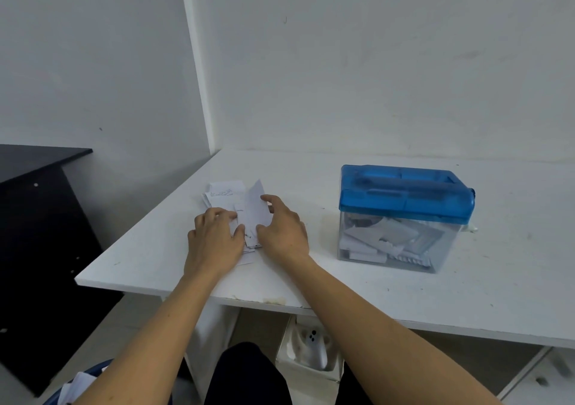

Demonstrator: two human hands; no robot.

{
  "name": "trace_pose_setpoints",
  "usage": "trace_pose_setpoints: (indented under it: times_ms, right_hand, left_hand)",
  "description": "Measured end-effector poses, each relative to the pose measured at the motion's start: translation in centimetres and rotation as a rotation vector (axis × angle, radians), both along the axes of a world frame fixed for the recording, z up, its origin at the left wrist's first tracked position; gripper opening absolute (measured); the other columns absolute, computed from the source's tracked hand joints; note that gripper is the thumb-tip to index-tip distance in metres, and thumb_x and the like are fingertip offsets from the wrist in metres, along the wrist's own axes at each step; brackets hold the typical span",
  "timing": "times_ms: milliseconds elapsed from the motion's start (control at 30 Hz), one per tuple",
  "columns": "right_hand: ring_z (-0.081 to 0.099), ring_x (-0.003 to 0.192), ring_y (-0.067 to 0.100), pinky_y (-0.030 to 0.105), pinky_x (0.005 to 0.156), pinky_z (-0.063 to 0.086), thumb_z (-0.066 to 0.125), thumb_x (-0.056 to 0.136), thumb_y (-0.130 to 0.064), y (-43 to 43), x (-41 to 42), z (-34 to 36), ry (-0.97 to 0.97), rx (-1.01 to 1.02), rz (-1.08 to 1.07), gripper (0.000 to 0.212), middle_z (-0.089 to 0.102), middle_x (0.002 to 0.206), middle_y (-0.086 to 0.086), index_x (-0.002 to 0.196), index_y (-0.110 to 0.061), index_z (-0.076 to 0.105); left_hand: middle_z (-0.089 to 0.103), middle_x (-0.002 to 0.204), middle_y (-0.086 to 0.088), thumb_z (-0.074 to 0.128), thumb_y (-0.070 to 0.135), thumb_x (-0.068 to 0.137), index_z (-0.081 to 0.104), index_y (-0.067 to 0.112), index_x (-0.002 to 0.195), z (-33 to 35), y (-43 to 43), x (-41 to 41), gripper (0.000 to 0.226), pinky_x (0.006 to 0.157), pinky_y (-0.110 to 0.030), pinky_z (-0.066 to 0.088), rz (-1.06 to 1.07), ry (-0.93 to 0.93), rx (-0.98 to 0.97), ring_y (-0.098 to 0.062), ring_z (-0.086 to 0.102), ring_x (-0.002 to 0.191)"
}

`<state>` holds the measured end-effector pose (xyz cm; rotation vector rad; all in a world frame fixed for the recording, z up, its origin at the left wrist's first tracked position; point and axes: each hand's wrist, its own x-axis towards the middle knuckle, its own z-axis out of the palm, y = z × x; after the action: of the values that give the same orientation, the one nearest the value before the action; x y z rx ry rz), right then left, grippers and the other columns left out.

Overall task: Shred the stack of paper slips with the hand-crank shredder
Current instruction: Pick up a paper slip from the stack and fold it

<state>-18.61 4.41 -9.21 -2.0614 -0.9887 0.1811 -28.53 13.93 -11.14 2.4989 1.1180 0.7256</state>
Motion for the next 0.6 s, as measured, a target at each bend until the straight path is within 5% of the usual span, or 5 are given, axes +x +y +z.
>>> trace_pose_setpoints:
  times_ms: [367, 500, 600]
  right_hand:
    - [0.058, 0.117, 0.029, 0.038, 0.089, 0.053, 0.066, 0.085, -0.009, -0.1, 0.07, 0.22, 0.144, 0.06, 0.004, 0.078, 0.058, 0.136, 0.004, 0.149, -0.031, 0.028]
    - [0.058, 0.118, 0.028, 0.037, 0.091, 0.051, 0.065, 0.085, -0.01, -0.16, 0.15, 0.38, 0.168, 0.07, -0.008, 0.078, 0.058, 0.135, 0.003, 0.148, -0.033, 0.027]
    - [0.059, 0.116, 0.026, 0.037, 0.09, 0.053, 0.061, 0.087, -0.009, -0.31, 0.28, 0.4, 0.187, 0.096, -0.007, 0.075, 0.057, 0.136, 0.002, 0.149, -0.033, 0.027]
  left_hand:
    - [0.054, 0.136, 0.006, 0.064, 0.041, 0.094, 0.064, 0.03, 0.123, 0.22, -0.16, -0.08, 0.031, 0.107, -0.043, 0.029, -0.023, -0.104, 0.056, -0.022, 0.04, 0.13]
    - [0.065, 0.101, 0.015, 0.071, 0.042, 0.091, 0.063, 0.03, 0.125, 0.5, -0.46, -0.11, 0.037, 0.1, -0.038, 0.031, -0.055, -0.178, 0.035, -0.018, 0.05, 0.117]
    - [0.071, 0.098, 0.011, 0.074, 0.036, 0.089, 0.059, 0.027, 0.13, 0.54, -0.28, -0.31, 0.045, 0.103, -0.041, 0.039, -0.065, -0.219, -0.073, -0.019, 0.06, 0.108]
